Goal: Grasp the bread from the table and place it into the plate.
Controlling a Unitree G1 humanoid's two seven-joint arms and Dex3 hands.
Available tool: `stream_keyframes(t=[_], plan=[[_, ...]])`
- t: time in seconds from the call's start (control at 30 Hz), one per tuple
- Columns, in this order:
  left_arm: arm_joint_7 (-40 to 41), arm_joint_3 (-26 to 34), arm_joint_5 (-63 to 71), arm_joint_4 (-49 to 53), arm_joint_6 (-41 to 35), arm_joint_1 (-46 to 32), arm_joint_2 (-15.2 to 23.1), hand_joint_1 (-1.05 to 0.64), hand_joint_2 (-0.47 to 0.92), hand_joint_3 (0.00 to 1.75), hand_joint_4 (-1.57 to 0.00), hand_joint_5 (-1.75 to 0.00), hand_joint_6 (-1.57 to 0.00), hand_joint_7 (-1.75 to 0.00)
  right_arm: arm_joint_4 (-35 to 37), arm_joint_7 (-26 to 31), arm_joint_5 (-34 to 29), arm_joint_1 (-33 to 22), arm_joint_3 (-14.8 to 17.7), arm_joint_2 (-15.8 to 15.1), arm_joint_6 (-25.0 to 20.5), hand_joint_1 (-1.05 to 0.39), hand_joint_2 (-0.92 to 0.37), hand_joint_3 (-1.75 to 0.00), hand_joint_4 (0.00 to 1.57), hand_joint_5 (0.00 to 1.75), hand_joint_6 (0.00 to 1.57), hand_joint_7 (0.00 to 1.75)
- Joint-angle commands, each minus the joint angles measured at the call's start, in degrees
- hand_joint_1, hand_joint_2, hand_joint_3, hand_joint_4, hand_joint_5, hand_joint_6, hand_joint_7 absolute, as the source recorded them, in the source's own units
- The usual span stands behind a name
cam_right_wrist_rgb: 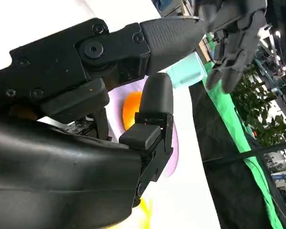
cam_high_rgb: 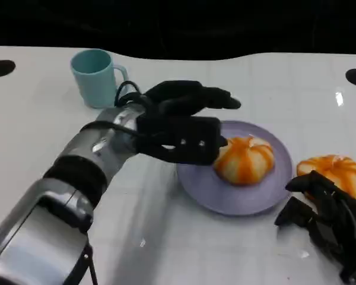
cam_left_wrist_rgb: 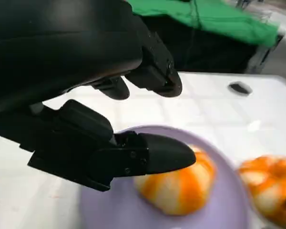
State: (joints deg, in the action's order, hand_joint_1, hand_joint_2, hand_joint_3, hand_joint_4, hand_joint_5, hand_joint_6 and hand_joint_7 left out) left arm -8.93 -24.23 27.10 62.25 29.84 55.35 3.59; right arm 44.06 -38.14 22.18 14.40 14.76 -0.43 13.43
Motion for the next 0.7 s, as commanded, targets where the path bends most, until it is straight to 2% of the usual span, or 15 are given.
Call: stream_keyframes(t=[0.03, 0.1, 0.23, 0.37, 0.5, 0.6, 0.67, 0.7], plan=[[-4.19, 7.96, -11.16, -3.98, 4.66, -7.37, 0.83, -0.72, 0.92, 0.45, -0.33, -0.81, -0.56, -0.09, 0.50, 0.03, 0.63, -1.01, 0.54, -0.68, -1.46, -0.53, -0.92, -0.18, 0.63, 1.59, 0.61, 1.23], [-6.90, 12.72, -18.70, -6.21, 7.41, -11.85, -0.48, -0.68, 0.92, 0.42, -0.43, -0.89, -0.61, -0.12, 0.42, 0.13, 0.27, -1.11, 0.42, -0.71, -0.83, -0.54, -0.92, -0.18, 0.63, 1.59, 0.61, 1.23], [-12.22, 17.00, -26.94, -10.19, 8.13, -17.15, -1.78, -0.66, 0.92, 0.41, -0.53, -0.96, -0.69, -0.16, 0.13, 0.58, -0.34, -1.37, 0.14, -0.85, -0.47, -0.55, -0.92, -0.19, 0.63, 1.59, 0.61, 1.23], [-18.07, 20.14, -35.02, -19.24, 3.73, -24.93, -1.96, -0.64, 0.92, 0.45, -0.59, -0.99, -0.75, -0.19, -0.01, 0.62, -0.21, -1.61, 0.18, -0.70, -0.38, -0.54, -0.92, -0.19, 0.63, 1.58, 0.62, 1.23], [-19.12, 20.55, -35.67, -22.66, 1.02, -26.47, -1.97, -0.64, 0.92, 0.46, -0.60, -0.99, -0.76, -0.19, -0.05, 0.65, -0.22, -1.63, 0.16, -0.70, -0.39, -0.54, -0.92, -0.19, 0.64, 1.58, 0.62, 1.23], [-24.98, 24.82, -48.23, -30.02, -8.84, -34.21, -4.07, -0.62, 0.92, 0.40, -0.74, -1.00, -0.86, -0.23, -0.44, 0.52, -0.12, -1.79, 0.08, -0.63, -0.46, -0.54, -0.92, -0.19, 0.64, 1.58, 0.61, 1.23], [-26.29, 25.94, -52.34, -34.38, -13.72, -38.06, -4.57, -0.61, 0.92, 0.39, -0.78, -1.00, -0.89, -0.24, -0.64, 0.38, 0.20, -1.86, 0.19, -0.50, -0.76, -0.54, -0.92, -0.19, 0.64, 1.58, 0.61, 1.23], [-26.66, 26.42, -54.21, -36.73, -16.25, -40.19, -4.81, -0.62, 0.92, 0.41, -0.76, -1.17, -0.93, -0.32, -0.76, 0.29, 0.44, -1.89, 0.29, -0.40, -0.98, -0.53, -0.92, -0.18, 0.64, 1.57, 0.61, 1.22]])
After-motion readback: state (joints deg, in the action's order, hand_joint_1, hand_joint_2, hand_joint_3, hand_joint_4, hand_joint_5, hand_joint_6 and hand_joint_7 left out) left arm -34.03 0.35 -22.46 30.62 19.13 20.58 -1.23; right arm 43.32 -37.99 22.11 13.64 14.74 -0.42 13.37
